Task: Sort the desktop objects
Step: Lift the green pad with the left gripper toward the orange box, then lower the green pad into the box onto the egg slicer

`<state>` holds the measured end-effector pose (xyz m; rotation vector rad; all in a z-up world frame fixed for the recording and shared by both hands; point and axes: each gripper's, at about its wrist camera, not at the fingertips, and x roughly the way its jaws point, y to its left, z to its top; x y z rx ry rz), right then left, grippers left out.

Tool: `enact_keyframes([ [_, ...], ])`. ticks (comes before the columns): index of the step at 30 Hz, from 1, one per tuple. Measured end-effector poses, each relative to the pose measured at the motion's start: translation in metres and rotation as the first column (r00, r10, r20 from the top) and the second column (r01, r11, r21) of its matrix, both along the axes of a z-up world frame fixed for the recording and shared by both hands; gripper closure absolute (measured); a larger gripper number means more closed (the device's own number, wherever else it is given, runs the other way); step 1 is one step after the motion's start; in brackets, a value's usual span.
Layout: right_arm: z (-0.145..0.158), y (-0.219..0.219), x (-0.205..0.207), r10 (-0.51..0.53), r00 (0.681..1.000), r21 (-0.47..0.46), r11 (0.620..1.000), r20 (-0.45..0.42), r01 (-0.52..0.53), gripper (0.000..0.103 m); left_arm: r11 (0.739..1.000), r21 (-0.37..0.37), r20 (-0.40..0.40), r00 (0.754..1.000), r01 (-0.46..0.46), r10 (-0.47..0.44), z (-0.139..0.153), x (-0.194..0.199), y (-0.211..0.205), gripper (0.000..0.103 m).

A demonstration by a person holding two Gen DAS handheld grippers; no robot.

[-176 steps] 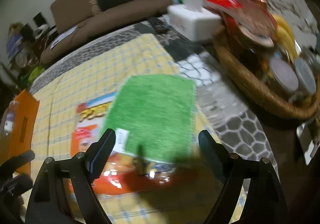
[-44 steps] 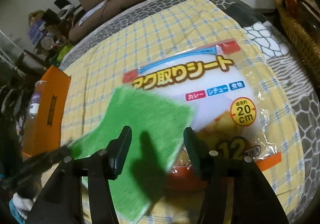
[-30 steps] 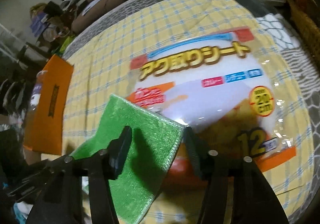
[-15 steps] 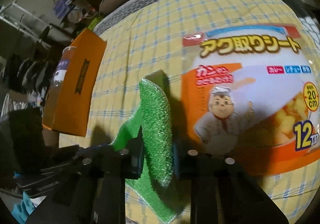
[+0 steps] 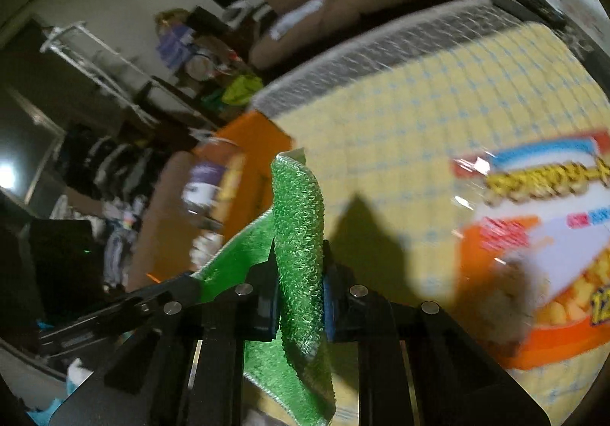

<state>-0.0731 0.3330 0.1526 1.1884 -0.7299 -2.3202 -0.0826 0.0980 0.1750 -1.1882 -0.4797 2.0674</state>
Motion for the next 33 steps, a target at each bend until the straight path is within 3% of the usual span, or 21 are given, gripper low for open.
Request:
enact_keyframes([
  [6,0.028,-0.072,-0.027,0.089,0.992,-0.049,0.994,-0.087,-0.093,0.087,0.994,-0.003,-0.021,0.994,-0.105,0.105,0.007,-0.011,-0.07,0.1],
  [15,0.017,-0.159,-0.057,0.176,0.979,-0.065,0.981,-0.104,-0.183,0.087,0.96,0.022,-0.009,0.961,-0.278,0.278,-0.014,-0.034,-0.164,0.1],
  [19,0.003,-0.185,-0.062,0.221,0.968,-0.005,0.975,-0.117,-0.223,0.087,0.939,0.049,0.021,0.94,-0.34,0.34,-0.031,-0.049,-0.196,0.1],
  [23,-0.006,-0.203,-0.067,0.261,0.956,0.048,0.965,-0.131,-0.257,0.086,0.931,0.014,0.042,0.931,-0.365,0.364,-0.044,-0.055,-0.209,0.1],
  [27,-0.012,-0.217,-0.076,0.275,0.954,0.123,0.957,-0.116,-0.261,0.085,0.937,-0.03,0.035,0.936,-0.348,0.349,-0.047,-0.047,-0.217,0.1],
  [30,-0.019,-0.231,-0.084,0.294,0.952,0.248,0.932,-0.084,-0.265,0.083,0.943,-0.055,0.047,0.943,-0.327,0.33,-0.05,-0.037,-0.221,0.1],
  [33,-0.031,-0.238,-0.088,0.302,0.952,0.293,0.915,-0.038,-0.278,0.076,0.953,-0.079,0.079,0.952,-0.291,0.297,-0.052,-0.025,-0.222,0.1],
])
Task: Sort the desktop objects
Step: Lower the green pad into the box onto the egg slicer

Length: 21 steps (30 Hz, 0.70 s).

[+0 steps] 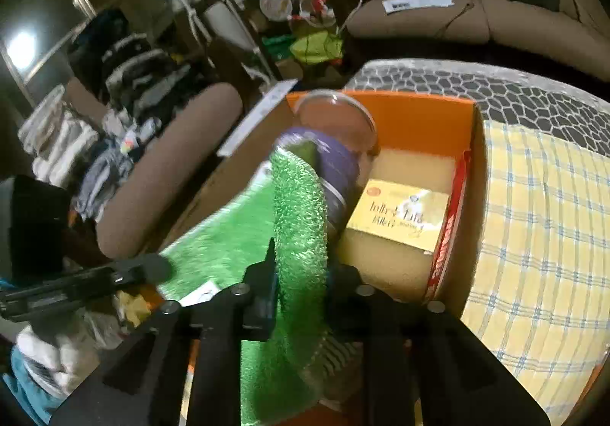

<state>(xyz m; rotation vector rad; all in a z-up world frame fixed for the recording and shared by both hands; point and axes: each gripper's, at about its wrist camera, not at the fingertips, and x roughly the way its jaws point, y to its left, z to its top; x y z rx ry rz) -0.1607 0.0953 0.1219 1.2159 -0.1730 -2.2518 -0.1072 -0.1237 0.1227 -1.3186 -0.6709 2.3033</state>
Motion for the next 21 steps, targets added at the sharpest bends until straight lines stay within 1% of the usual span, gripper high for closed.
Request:
enact_keyframes([
  [3,-0.009,-0.003,-0.001,-0.002,1.0,0.063,0.998,0.016,0.001,0.07,0.999,-0.017,0.04,0.998,0.043,-0.042,-0.003,0.007,0.006,0.1],
  [5,-0.013,-0.001,-0.001,-0.022,1.0,0.121,0.992,0.02,0.02,0.061,0.996,-0.043,0.063,0.996,0.072,-0.07,-0.007,0.01,0.014,0.1],
  [6,-0.013,0.001,-0.001,-0.031,0.999,0.14,0.99,0.014,0.029,0.05,0.994,-0.068,0.074,0.994,0.089,-0.084,-0.009,0.01,0.019,0.1],
  [7,-0.012,0.005,-0.001,-0.045,0.999,0.147,0.988,0.005,0.044,0.042,0.991,-0.081,0.086,0.992,0.104,-0.097,-0.01,0.01,0.023,0.1],
  [9,-0.006,0.012,-0.002,-0.067,0.998,0.128,0.99,-0.001,0.067,0.035,0.988,-0.082,0.11,0.986,0.134,-0.125,-0.014,0.011,0.03,0.1],
  [11,0.002,0.02,0.0,-0.093,0.995,0.112,0.989,-0.02,0.094,0.034,0.984,-0.104,0.105,0.986,0.143,-0.132,-0.014,0.011,0.034,0.099],
  [14,0.012,0.028,0.001,-0.115,0.993,0.089,0.989,-0.039,0.118,0.032,0.987,-0.127,0.099,0.991,0.099,-0.086,-0.013,0.008,0.031,0.097],
  [18,0.016,0.033,0.001,-0.125,0.992,0.06,0.99,-0.032,0.127,0.031,0.991,-0.129,0.094,0.995,0.044,-0.032,-0.017,-0.003,0.019,0.097],
  [21,0.016,0.031,0.0,-0.118,0.993,0.058,0.991,-0.022,0.12,0.031,0.984,-0.178,0.098,0.995,0.026,-0.008,-0.024,-0.012,0.015,0.096],
])
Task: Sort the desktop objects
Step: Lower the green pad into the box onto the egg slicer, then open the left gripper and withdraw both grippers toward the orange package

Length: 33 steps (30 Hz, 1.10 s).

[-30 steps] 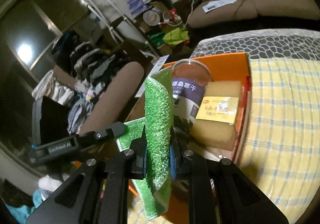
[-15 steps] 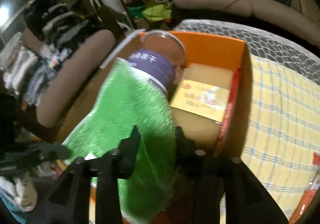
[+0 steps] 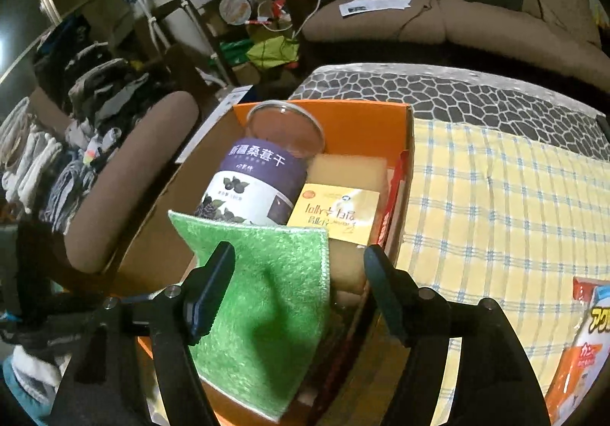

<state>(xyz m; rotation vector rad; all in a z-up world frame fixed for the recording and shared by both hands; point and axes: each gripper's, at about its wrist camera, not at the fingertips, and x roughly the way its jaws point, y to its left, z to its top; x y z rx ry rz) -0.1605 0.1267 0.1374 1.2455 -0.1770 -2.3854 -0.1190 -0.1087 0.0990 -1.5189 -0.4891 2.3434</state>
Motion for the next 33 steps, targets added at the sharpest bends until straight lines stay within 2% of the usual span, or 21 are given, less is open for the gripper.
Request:
enact_keyframes([
  [1,-0.001,-0.002,0.0,0.004,1.0,0.002,1.0,0.004,-0.004,0.031,1.0,-0.014,0.004,1.0,0.0,0.0,-0.001,-0.001,0.0,0.095],
  [3,-0.002,-0.005,0.001,0.013,1.0,0.004,1.0,0.007,-0.013,0.031,0.999,-0.053,-0.008,1.0,0.005,-0.005,0.002,0.001,0.003,0.075],
  [4,-0.002,-0.006,0.002,0.017,1.0,0.004,1.0,0.009,-0.017,0.031,0.996,-0.089,-0.031,1.0,0.004,-0.007,0.006,0.003,0.005,0.057],
  [5,-0.002,-0.008,0.003,0.022,1.0,0.006,1.0,0.01,-0.022,0.031,0.993,-0.115,-0.054,0.999,-0.001,-0.005,0.009,0.005,0.007,0.045],
  [7,-0.002,-0.01,0.005,0.026,1.0,0.01,1.0,0.008,-0.026,0.031,0.993,-0.121,-0.09,0.996,-0.009,-0.002,0.017,0.008,0.006,0.042],
  [9,-0.001,-0.009,0.006,0.026,1.0,0.008,1.0,0.004,-0.026,0.03,0.996,-0.089,-0.102,0.995,-0.014,0.005,0.02,0.008,0.005,0.04],
  [14,0.0,-0.009,0.006,0.025,1.0,0.004,1.0,0.002,-0.025,0.022,1.0,-0.006,-0.066,0.998,-0.014,0.013,0.017,0.001,0.005,0.039],
  [16,-0.001,-0.01,0.006,0.028,1.0,0.015,0.999,0.005,-0.028,0.014,1.0,-0.009,-0.064,0.998,-0.009,0.009,0.015,0.001,0.01,0.035],
  [17,-0.002,-0.011,0.007,0.03,1.0,0.027,0.999,0.007,-0.03,0.012,1.0,-0.016,-0.067,0.998,-0.006,0.005,0.015,0.001,0.012,0.029],
  [19,-0.004,-0.013,0.009,0.028,1.0,0.053,0.998,0.006,-0.028,0.0,1.0,-0.027,-0.075,0.997,-0.002,0.0,0.016,0.001,0.016,0.025],
  [22,-0.003,-0.01,0.011,0.02,1.0,0.071,0.997,-0.006,-0.02,0.001,0.999,-0.039,-0.081,0.997,0.0,-0.003,0.017,0.001,0.021,0.023],
  [28,0.009,0.007,0.018,-0.019,0.999,0.028,0.999,-0.039,0.02,0.001,1.0,-0.027,-0.098,0.995,-0.006,0.004,0.02,-0.001,0.025,0.019],
  [33,0.021,0.033,0.029,-0.092,0.995,-0.01,0.996,-0.04,0.091,0.001,0.994,-0.111,-0.152,0.988,0.008,-0.025,0.027,0.001,0.042,0.017],
])
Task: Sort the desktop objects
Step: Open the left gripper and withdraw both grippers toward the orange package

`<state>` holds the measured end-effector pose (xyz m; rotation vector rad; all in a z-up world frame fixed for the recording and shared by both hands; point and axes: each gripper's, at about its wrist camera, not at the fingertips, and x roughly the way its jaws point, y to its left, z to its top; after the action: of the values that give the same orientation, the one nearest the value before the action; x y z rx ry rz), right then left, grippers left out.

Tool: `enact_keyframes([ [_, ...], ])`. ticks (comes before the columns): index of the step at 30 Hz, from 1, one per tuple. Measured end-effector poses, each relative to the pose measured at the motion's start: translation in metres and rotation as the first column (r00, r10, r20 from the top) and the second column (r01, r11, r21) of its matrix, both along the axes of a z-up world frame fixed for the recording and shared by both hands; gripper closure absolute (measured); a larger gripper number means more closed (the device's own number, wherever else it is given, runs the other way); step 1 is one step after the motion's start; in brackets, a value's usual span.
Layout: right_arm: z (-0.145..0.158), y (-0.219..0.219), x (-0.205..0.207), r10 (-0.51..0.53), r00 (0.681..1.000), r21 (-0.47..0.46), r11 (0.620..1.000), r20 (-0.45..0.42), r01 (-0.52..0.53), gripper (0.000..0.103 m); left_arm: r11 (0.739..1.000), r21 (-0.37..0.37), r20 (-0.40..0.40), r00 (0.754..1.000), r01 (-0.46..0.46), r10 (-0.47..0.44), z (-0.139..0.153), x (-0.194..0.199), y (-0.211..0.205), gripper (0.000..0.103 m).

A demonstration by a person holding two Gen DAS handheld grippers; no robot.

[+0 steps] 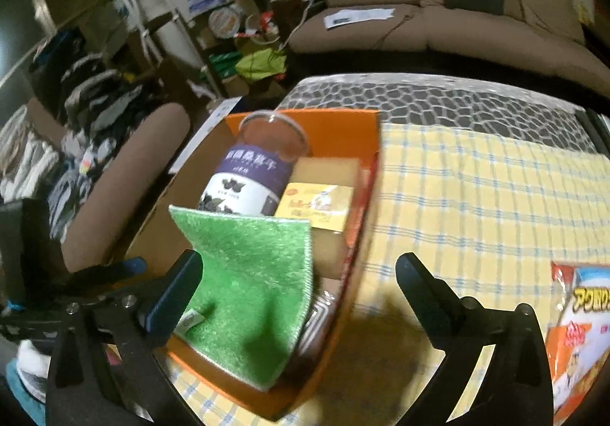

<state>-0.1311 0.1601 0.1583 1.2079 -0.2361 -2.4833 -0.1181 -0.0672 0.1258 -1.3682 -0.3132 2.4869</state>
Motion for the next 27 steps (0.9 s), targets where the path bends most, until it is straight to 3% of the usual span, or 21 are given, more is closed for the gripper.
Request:
enact_keyframes([
  [9,0.007,0.05,0.021,-0.094,0.996,0.015,0.995,-0.009,0.094,0.001,0.997,0.027,-0.021,0.998,0.067,-0.066,0.007,0.004,0.033,0.015],
  [21,0.006,0.142,0.048,-0.231,0.973,0.107,0.967,-0.011,0.23,0.001,0.981,-0.002,-0.047,0.98,0.196,-0.195,0.008,0.025,0.11,0.015],
  [22,0.004,0.151,0.05,-0.242,0.97,0.108,0.964,-0.008,0.241,0.001,0.978,-0.005,-0.05,0.977,0.207,-0.207,0.009,0.028,0.119,0.014],
  [24,0.001,0.166,0.054,-0.259,0.966,0.112,0.96,-0.003,0.257,0.001,0.974,-0.018,-0.057,0.972,0.227,-0.227,0.012,0.035,0.137,0.001],
  [27,-0.004,0.191,0.06,-0.288,0.957,0.125,0.95,0.004,0.286,0.001,0.969,-0.046,-0.074,0.967,0.243,-0.246,0.015,0.043,0.163,0.0],
])
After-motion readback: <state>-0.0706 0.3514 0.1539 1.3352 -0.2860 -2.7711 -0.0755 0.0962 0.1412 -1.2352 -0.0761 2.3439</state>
